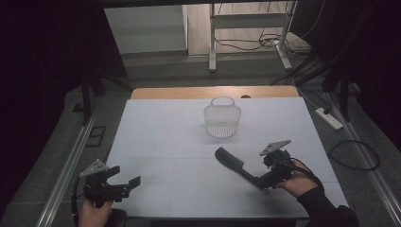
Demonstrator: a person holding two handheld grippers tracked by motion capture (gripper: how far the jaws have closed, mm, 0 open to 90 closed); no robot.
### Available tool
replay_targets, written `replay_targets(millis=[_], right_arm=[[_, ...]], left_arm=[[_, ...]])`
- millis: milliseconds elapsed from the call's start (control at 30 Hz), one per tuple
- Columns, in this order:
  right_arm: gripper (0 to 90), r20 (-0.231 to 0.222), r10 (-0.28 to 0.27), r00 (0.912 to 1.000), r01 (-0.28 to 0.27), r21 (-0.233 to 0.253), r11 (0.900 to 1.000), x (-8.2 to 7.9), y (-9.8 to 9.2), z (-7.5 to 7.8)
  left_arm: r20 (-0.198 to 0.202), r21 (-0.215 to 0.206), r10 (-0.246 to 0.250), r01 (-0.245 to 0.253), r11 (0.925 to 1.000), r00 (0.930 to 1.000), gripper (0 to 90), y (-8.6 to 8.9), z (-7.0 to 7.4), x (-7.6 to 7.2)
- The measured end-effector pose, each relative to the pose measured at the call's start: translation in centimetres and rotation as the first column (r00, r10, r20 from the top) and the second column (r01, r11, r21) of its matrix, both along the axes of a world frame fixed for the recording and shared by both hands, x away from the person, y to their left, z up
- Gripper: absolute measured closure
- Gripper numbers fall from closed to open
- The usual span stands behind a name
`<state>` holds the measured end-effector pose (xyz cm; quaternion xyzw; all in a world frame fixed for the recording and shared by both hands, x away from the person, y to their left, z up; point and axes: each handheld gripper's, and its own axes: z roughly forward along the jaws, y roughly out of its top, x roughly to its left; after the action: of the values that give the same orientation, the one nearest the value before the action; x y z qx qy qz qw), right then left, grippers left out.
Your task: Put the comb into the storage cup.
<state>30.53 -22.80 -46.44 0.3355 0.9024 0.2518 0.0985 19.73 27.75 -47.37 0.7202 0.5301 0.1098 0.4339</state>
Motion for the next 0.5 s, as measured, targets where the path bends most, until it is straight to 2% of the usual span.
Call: replay_targets(millis=[133, 267, 367, 500], right_arm=[[0.0, -0.013, -0.03, 0.9995, 0.03, 0.008, 1.0, -0.1, 0.1, 0.2], [0.0, -0.004, -0.015, 0.9999, 0.015, -0.036, 0.999, -0.1, 0.6, 0.1], [0.0, -0.025, -0.021, 0.9995, 0.02, -0.045, 0.999, 0.0, 0.9, -0.2], [0.0, -0.024, -0.025, 0.9994, 0.024, -0.058, 0.998, 0.2, 1.3, -0.5]], left_arm=[[-0.002, -0.001, 0.0, 0.0, 1.0, 1.0, 1.0, 0.0, 0.0, 0.0], [-0.002, 0.0, 0.0, 0.0, 1.0, 1.0, 1.0, 0.0, 0.0, 0.0], [-0.002, 0.0, 0.0, 0.0, 1.0, 1.0, 1.0, 0.0, 0.0, 0.0], [-0.002, 0.002, -0.002, 0.002, 1.0, 1.0, 1.0, 0.0, 0.0, 0.0]])
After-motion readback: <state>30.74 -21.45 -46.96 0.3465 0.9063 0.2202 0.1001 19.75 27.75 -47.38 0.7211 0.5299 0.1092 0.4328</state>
